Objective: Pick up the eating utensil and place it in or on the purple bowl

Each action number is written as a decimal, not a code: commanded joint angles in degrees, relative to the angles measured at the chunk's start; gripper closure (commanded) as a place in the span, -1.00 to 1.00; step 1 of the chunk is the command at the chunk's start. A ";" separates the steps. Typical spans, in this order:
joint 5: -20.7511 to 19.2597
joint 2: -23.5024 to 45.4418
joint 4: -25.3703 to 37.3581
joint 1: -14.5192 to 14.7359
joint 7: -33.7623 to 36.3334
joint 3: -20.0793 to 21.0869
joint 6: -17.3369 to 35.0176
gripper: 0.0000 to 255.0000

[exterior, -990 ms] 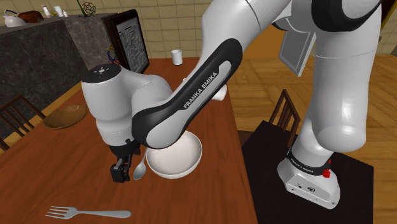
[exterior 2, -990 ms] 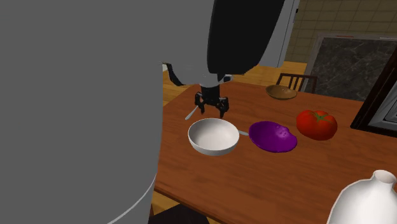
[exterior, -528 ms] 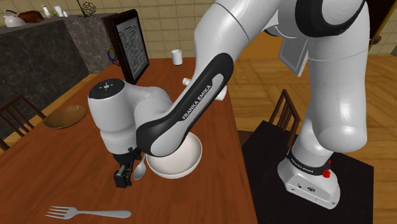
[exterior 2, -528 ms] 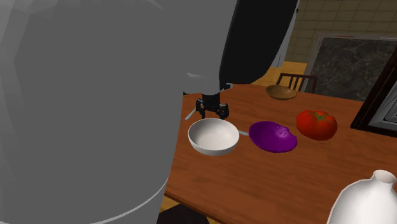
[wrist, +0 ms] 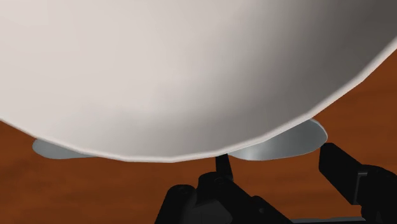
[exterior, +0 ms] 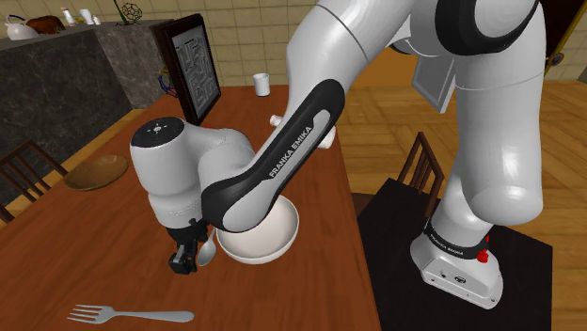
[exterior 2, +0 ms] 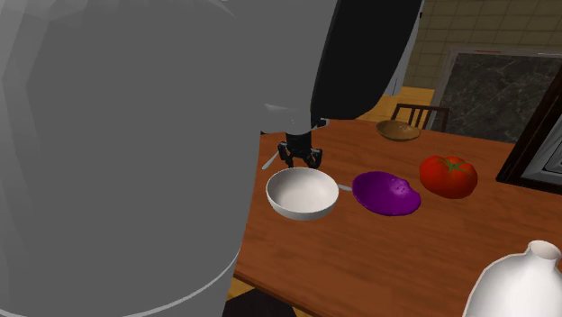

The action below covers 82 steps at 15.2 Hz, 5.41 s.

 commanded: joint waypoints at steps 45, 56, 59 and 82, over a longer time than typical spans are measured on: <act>16.45 -13.89 3.42 -14.89 -27.35 -1.68 -12.59 1.00; 14.64 -10.84 0.00 -15.92 -28.47 -3.11 -6.47 1.00; 13.66 -9.68 -1.06 -15.70 -27.78 -3.37 -4.44 1.00; 16.53 -13.54 -0.45 -16.49 -29.65 -2.70 -8.29 -1.00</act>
